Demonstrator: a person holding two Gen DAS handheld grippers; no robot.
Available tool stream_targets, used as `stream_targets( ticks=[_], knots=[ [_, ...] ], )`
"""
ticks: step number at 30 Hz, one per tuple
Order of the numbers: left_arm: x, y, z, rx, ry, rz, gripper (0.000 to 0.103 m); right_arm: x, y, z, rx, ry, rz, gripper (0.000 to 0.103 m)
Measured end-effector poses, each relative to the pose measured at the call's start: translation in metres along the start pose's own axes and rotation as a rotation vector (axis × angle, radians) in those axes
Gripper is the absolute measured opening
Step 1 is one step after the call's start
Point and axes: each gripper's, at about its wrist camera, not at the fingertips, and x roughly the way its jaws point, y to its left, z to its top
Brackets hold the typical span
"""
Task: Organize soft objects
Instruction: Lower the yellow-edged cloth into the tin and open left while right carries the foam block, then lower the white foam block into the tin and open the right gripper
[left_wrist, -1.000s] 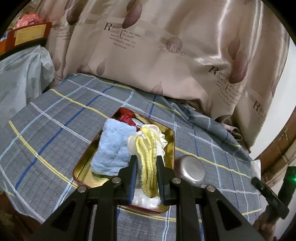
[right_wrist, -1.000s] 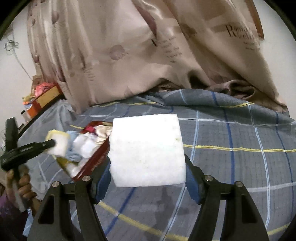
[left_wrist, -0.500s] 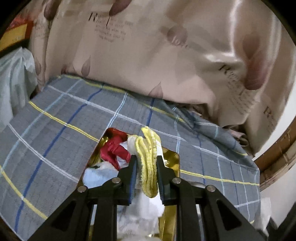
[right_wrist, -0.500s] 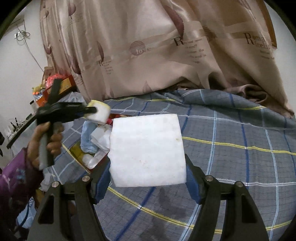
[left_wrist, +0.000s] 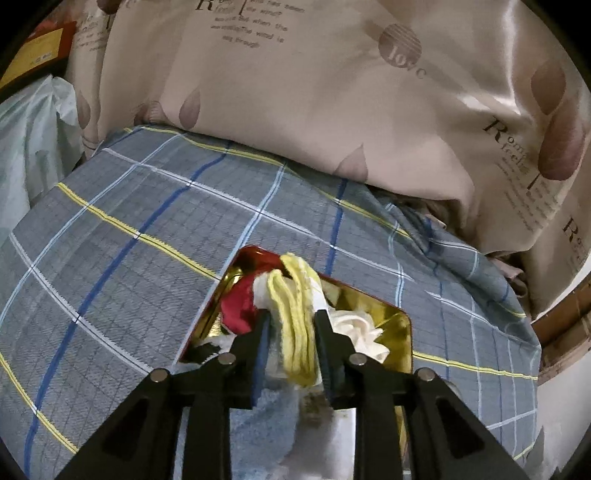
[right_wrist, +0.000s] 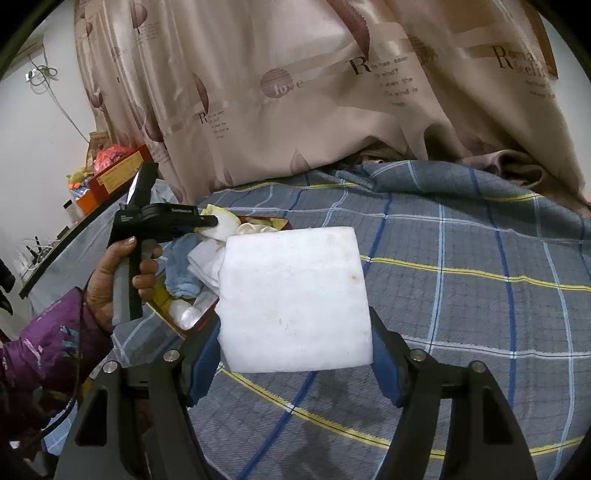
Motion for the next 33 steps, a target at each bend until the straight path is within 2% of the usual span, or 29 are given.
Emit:
stream_targets(
  ticks=[1, 3, 6, 12, 16, 21, 24, 27, 33],
  knots=[
    [-0.002, 0.001, 0.000, 0.002, -0.007, 0.006, 0.031, 0.000, 0.001, 0.000, -0.001, -0.001, 0.001, 0.068],
    [-0.008, 0.001, -0.001, 0.009, -0.029, 0.013, 0.044, 0.001, 0.005, 0.000, -0.006, -0.001, 0.006, 0.068],
    [-0.021, -0.001, -0.001, 0.031, -0.081, 0.042, 0.053, 0.001, 0.009, 0.001, -0.009, -0.002, 0.014, 0.068],
    [-0.063, -0.008, -0.009, 0.062, -0.149, 0.056, 0.054, 0.005, 0.024, 0.008, -0.014, -0.006, 0.062, 0.068],
    [-0.095, -0.015, -0.030, 0.087, -0.180, 0.123, 0.055, 0.012, 0.045, 0.017, -0.049, -0.013, 0.103, 0.068],
    [-0.126, -0.009, -0.064, 0.069, -0.164, 0.223, 0.055, 0.028, 0.070, 0.026, -0.064, -0.012, 0.166, 0.068],
    [-0.142, 0.003, -0.088, 0.022, -0.144, 0.265, 0.055, 0.047, 0.089, 0.031, -0.083, 0.004, 0.194, 0.068],
    [-0.158, 0.016, -0.108, -0.018, -0.180, 0.303, 0.055, 0.069, 0.106, 0.034, -0.101, 0.019, 0.212, 0.068],
    [-0.165, 0.022, -0.117, 0.020, -0.213, 0.385, 0.055, 0.118, 0.134, 0.027, -0.106, 0.072, 0.201, 0.068]
  ],
)
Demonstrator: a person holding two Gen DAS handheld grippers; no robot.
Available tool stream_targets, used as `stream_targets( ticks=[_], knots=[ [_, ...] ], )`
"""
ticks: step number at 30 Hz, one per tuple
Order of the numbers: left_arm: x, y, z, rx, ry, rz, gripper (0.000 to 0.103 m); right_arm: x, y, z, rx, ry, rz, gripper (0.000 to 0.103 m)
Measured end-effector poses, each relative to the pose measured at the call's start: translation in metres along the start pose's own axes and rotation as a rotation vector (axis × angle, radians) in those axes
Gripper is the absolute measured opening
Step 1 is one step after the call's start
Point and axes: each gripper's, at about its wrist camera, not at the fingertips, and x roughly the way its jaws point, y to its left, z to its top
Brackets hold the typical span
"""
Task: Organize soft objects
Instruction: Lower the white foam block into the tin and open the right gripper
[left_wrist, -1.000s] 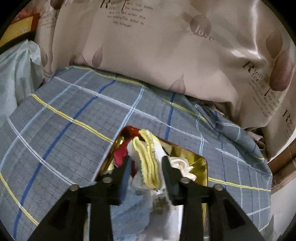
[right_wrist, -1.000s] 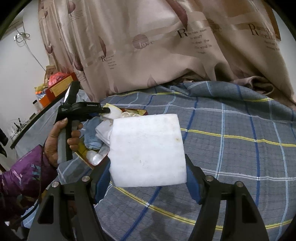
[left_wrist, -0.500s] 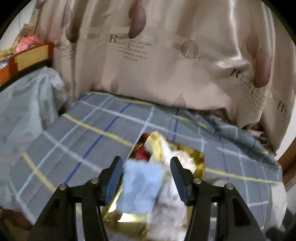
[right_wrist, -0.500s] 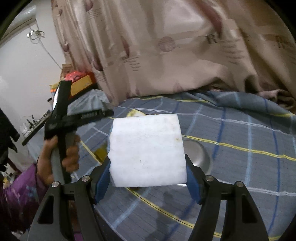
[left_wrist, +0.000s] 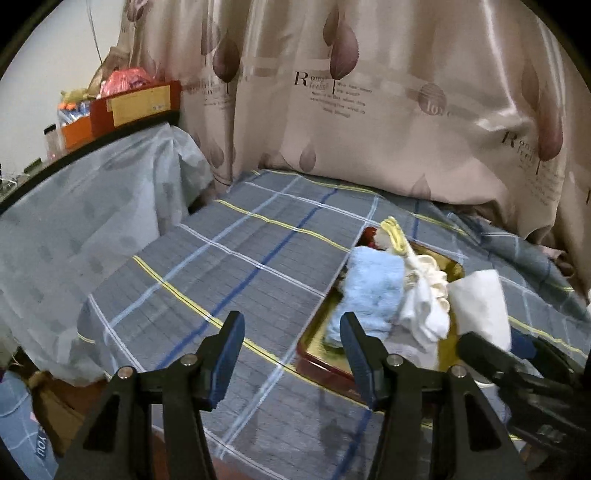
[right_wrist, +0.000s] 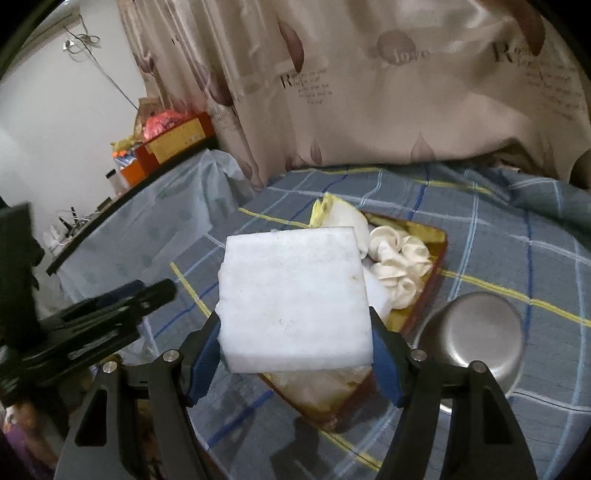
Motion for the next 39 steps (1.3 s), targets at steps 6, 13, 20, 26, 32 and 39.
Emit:
stream_targets(
  ticks=[6, 13, 20, 26, 32, 39],
  knots=[
    [0.009, 0.004, 0.000, 0.004, 0.017, -0.009, 0.055, 0.033, -0.001, -0.008, 0.019, 0.048, -0.043, 0.068],
    [0.019, 0.004, -0.002, 0.024, 0.031, 0.010, 0.055, 0.049, 0.005, -0.012, -0.013, 0.072, -0.076, 0.069],
    [0.021, 0.002, -0.004, 0.042, 0.036, 0.015, 0.055, 0.060, 0.002, -0.018, -0.008, 0.089, -0.095, 0.069],
    [0.023, -0.001, -0.006, 0.057, 0.046, 0.019, 0.055, 0.063, 0.003, -0.018, -0.017, 0.089, -0.098, 0.071],
    [0.024, -0.004, -0.007, 0.064, 0.055, 0.018, 0.055, 0.066, 0.004, -0.018, -0.025, 0.091, -0.104, 0.073],
    [0.029, -0.005, -0.009, 0.075, 0.070, 0.023, 0.055, 0.062, 0.003, -0.017, -0.012, 0.065, -0.110, 0.086]
  ],
)
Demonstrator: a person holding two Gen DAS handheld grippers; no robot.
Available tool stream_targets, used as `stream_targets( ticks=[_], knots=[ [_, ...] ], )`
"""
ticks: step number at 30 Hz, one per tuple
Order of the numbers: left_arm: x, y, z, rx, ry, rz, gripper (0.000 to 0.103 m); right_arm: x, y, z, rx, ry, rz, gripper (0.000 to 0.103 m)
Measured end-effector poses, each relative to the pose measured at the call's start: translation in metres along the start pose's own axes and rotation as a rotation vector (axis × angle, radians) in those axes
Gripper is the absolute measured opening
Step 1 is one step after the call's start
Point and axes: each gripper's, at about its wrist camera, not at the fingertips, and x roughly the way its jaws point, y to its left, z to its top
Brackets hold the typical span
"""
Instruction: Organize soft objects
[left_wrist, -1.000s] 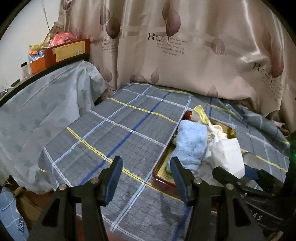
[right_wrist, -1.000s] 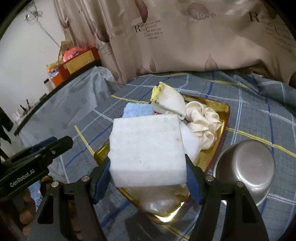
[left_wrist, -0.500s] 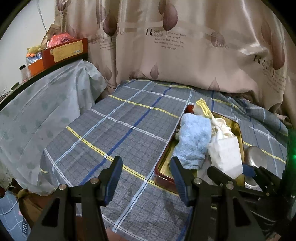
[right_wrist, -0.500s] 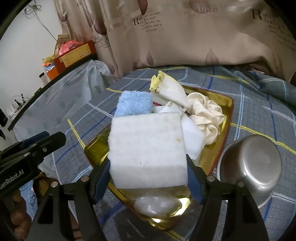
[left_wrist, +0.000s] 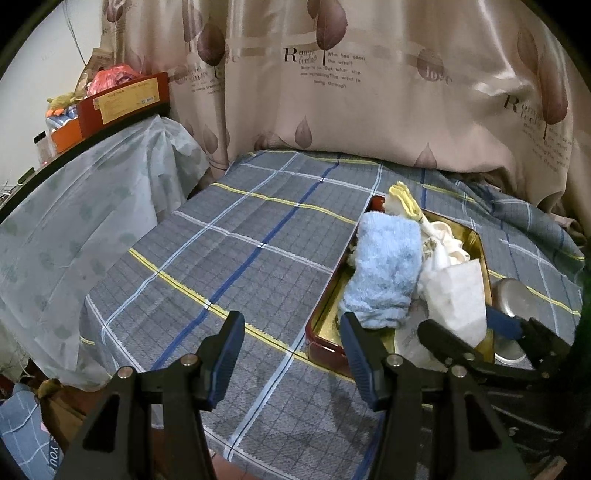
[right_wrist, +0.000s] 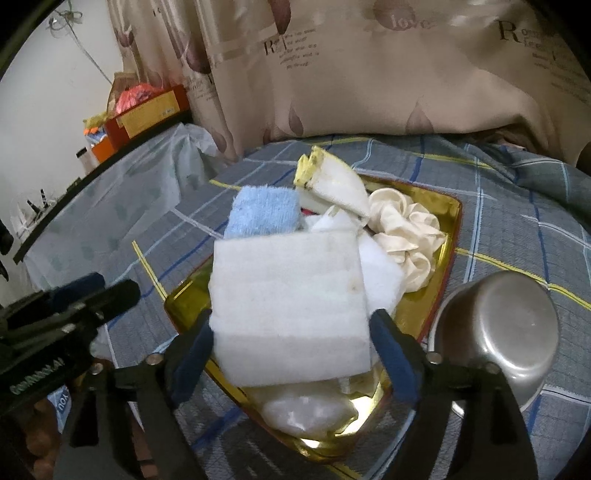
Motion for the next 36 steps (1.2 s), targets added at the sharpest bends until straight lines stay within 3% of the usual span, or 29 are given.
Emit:
stream_targets(
  ticks=[11, 18, 24, 28, 31, 36],
  knots=[
    [0.001, 0.002, 0.000, -0.006, 0.001, 0.000, 0.055, -0.014, -0.008, 0.002, 0.026, -0.055, 0.038, 0.091],
    [0.000, 0.005, 0.001, -0.018, -0.005, -0.026, 0.055, -0.052, -0.009, 0.002, 0.055, -0.158, 0.076, 0.091],
    [-0.010, 0.009, -0.001, -0.029, -0.043, -0.066, 0.055, -0.093, -0.004, -0.012, 0.032, -0.265, -0.079, 0.099],
    [-0.020, 0.010, -0.006, -0.030, -0.042, -0.059, 0.055, -0.100, -0.006, -0.024, 0.003, -0.230, -0.126, 0.099],
    [-0.030, 0.007, -0.009, -0.012, -0.047, -0.058, 0.055, -0.107, -0.009, -0.029, 0.029, -0.230, -0.106, 0.100],
    [-0.052, 0.003, -0.020, 0.027, -0.123, -0.063, 0.055, -0.126, 0.002, -0.035, 0.038, -0.256, -0.095, 0.100]
  ],
)
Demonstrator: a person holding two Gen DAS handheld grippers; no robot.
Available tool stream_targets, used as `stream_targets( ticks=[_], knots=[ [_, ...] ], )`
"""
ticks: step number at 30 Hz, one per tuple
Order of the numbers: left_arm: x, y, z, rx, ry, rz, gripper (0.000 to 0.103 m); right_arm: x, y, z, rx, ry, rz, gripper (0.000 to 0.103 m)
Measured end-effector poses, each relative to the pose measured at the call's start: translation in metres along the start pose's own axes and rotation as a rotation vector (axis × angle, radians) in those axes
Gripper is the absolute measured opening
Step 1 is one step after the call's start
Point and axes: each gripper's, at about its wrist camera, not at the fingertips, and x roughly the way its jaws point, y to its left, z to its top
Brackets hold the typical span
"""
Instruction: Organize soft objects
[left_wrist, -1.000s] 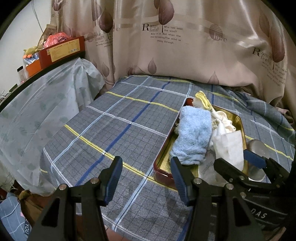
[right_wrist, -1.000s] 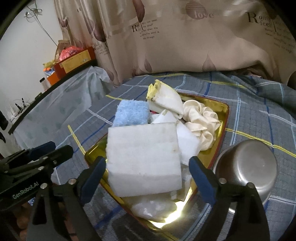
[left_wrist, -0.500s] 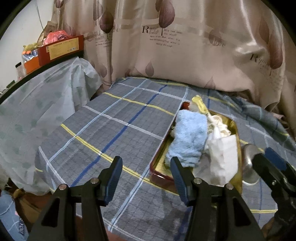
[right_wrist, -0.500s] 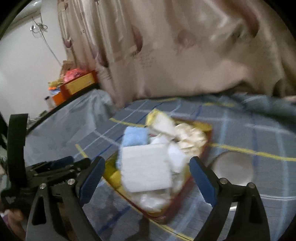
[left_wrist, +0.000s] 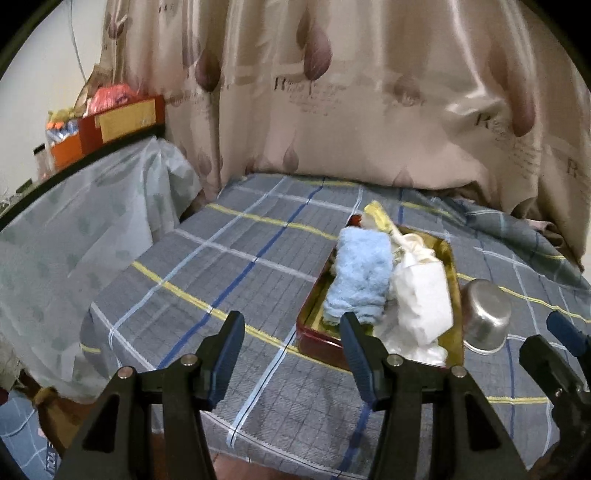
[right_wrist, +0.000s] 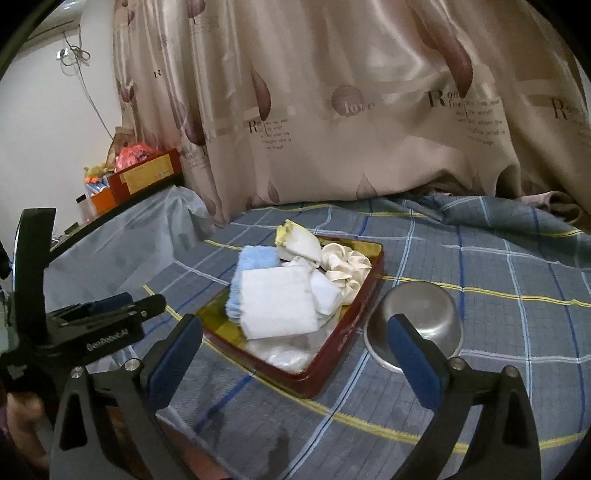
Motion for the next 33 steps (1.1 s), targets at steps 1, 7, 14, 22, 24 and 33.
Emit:
stream_targets(
  ticks=[1, 7, 14, 22, 24, 33],
  knots=[
    [-0.004, -0.001, -0.002, 0.014, -0.020, -0.004, 0.055, -0.004, 0.004, -0.001, -0.001, -0.008, -0.010, 0.100],
    [-0.014, -0.004, -0.014, 0.059, -0.055, -0.065, 0.055, -0.023, 0.021, -0.011, -0.001, -0.049, -0.108, 0.101],
    [-0.024, -0.001, -0.022, 0.071, -0.045, -0.106, 0.055, -0.047, 0.030, -0.015, -0.001, -0.095, -0.197, 0.103],
    [-0.047, -0.005, -0.030, 0.117, -0.097, -0.145, 0.055, -0.071, 0.044, -0.012, -0.029, -0.157, -0.274, 0.103],
    [-0.050, -0.007, -0.031, 0.122, -0.102, -0.164, 0.055, -0.075, 0.045, -0.013, -0.038, -0.170, -0.305, 0.103],
    [-0.048, -0.009, -0.035, 0.119, -0.080, -0.203, 0.055, -0.087, 0.052, -0.021, -0.072, -0.190, -0.438, 0.103]
  ],
)
